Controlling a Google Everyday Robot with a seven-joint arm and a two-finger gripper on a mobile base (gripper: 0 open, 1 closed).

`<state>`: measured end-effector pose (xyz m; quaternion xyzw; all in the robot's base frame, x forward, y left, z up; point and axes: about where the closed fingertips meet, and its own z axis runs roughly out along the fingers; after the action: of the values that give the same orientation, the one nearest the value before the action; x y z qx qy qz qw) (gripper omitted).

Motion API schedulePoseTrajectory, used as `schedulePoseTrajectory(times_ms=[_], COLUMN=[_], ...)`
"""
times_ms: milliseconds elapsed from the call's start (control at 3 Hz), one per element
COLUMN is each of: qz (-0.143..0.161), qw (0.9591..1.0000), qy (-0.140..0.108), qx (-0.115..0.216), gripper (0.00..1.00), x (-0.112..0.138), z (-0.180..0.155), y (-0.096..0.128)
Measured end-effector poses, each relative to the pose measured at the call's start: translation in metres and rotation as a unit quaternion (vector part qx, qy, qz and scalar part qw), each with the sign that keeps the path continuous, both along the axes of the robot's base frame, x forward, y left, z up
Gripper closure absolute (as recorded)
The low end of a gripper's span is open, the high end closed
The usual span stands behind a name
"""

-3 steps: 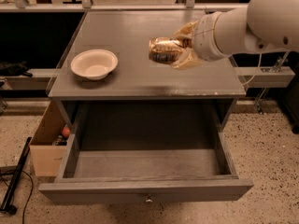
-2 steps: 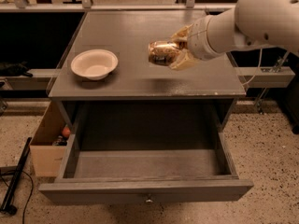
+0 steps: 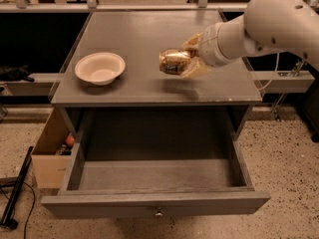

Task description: Pick orange can from top drawer and place on counter

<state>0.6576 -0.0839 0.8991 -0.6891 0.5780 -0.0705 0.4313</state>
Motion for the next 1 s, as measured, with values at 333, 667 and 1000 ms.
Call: schedulePoseTrajectory(times_ms=[333,667,1000], qz=[0.000,0.000,0.000], qw=[1.0000,1.0000,1.0000], qy=[0.000,0.000,0.000], qx=[0.000,0.000,0.000], gripper=[0.50,0.28,0.04], x=[0.0000,0.0000,0.0000], z=[0.0000,0.0000,0.0000], y=[0.0000,0.0000,0.0000])
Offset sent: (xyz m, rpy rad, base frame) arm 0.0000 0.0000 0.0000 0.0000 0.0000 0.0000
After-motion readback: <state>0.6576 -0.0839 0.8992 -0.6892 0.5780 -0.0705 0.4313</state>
